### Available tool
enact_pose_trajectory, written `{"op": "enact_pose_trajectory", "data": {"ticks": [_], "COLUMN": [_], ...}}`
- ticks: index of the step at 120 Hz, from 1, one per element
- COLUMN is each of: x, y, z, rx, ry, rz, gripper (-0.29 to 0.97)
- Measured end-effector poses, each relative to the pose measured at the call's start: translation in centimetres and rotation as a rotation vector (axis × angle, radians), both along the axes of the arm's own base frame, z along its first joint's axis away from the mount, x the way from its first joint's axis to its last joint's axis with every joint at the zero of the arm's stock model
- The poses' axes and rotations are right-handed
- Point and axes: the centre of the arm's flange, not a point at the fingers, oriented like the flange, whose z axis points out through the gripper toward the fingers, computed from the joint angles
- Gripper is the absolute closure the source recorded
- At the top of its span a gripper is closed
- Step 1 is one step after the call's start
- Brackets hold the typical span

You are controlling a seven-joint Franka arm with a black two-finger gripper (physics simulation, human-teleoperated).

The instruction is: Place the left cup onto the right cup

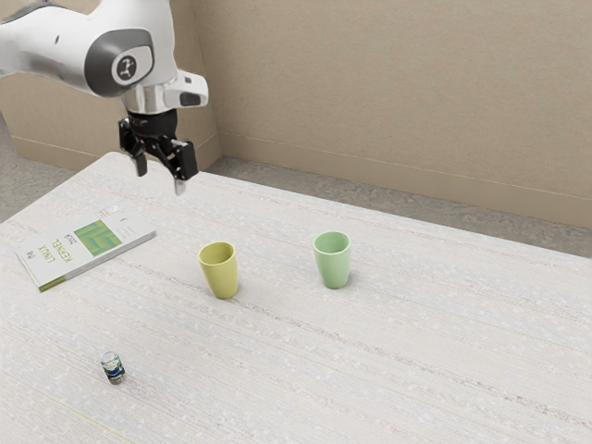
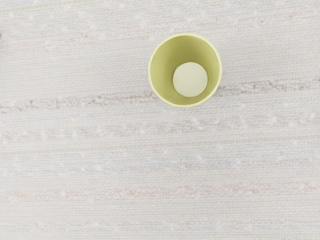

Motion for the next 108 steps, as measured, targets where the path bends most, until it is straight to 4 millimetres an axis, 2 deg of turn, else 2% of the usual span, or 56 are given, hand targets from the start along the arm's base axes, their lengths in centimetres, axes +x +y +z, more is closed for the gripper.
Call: {"op": "enact_pose_trajectory", "data": {"ticks": [11, 32, 85, 108], "x": [0.8, 1.3, 4.3, 5.2], "y": [-0.5, 1.7, 0.4, -1.4], "z": [-3.1, -8.2, -15.2, -17.5], "rx": [-0.022, -0.076, -0.144, -0.173], "ry": [0.043, 0.091, 0.059, 0.053], "rz": [0.000, 0.060, 0.069, 0.053], "gripper": [0.00, 0.00, 0.00, 0.00]}}
